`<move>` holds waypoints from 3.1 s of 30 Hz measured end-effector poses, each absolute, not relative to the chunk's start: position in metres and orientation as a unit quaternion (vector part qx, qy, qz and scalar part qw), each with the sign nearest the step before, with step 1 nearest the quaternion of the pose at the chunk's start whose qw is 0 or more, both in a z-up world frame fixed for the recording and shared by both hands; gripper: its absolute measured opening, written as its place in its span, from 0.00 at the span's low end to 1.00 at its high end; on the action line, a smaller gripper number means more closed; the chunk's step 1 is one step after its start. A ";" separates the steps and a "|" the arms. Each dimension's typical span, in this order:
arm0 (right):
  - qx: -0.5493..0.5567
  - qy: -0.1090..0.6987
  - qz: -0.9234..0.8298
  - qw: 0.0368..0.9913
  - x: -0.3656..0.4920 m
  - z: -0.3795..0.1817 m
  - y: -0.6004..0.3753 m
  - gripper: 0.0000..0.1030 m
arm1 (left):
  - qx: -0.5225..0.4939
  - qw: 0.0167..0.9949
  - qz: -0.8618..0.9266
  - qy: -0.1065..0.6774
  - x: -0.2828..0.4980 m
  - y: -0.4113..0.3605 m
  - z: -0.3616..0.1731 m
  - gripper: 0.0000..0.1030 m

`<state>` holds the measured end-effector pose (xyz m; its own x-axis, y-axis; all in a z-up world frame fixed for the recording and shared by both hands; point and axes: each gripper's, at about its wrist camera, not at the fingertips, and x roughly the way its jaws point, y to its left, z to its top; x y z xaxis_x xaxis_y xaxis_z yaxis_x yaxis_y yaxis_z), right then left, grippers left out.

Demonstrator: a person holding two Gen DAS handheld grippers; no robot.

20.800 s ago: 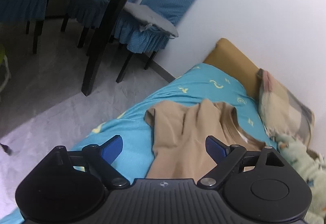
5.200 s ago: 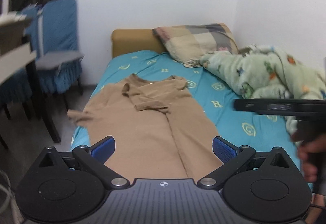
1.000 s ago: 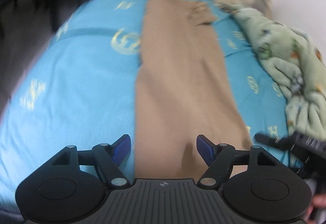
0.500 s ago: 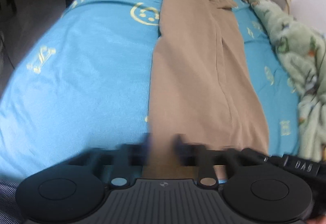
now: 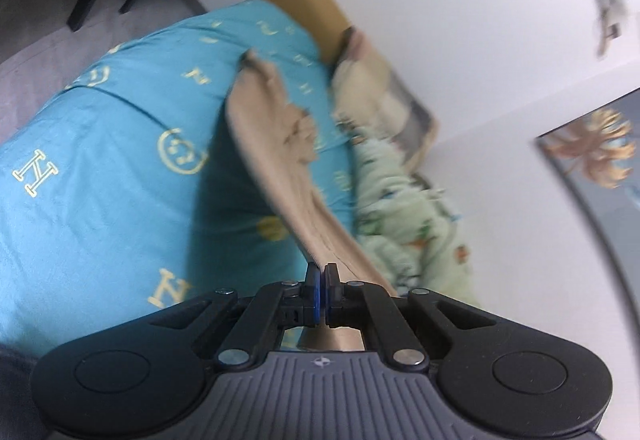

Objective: Fold clothes
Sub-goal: 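Lift the hem with the left gripper and fold it toward the collar, then open the left gripper and release the folded T-shirt onto the bed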

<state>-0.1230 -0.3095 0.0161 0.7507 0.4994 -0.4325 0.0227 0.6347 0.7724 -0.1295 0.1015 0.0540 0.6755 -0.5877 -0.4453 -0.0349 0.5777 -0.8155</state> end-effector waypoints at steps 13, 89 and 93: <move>0.427 0.336 0.139 0.828 -0.193 0.013 -0.329 0.08 | -0.422 0.829 -0.145 0.338 -0.210 0.094 0.048 0.01; 0.197 0.260 0.041 0.944 -0.048 -0.016 -0.267 0.76 | -0.320 0.811 -0.083 0.483 -0.037 0.045 -0.103 0.86; 0.197 0.261 0.041 0.944 -0.047 -0.016 -0.267 0.76 | -0.379 0.784 -0.064 0.487 -0.030 0.056 -0.118 0.85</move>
<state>-0.0473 -0.2667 -0.0162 0.8604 0.1800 -0.4767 0.0252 0.9194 0.3926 -0.0303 0.0558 -0.1184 0.5169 -0.4698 -0.7157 -0.2693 0.7043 -0.6568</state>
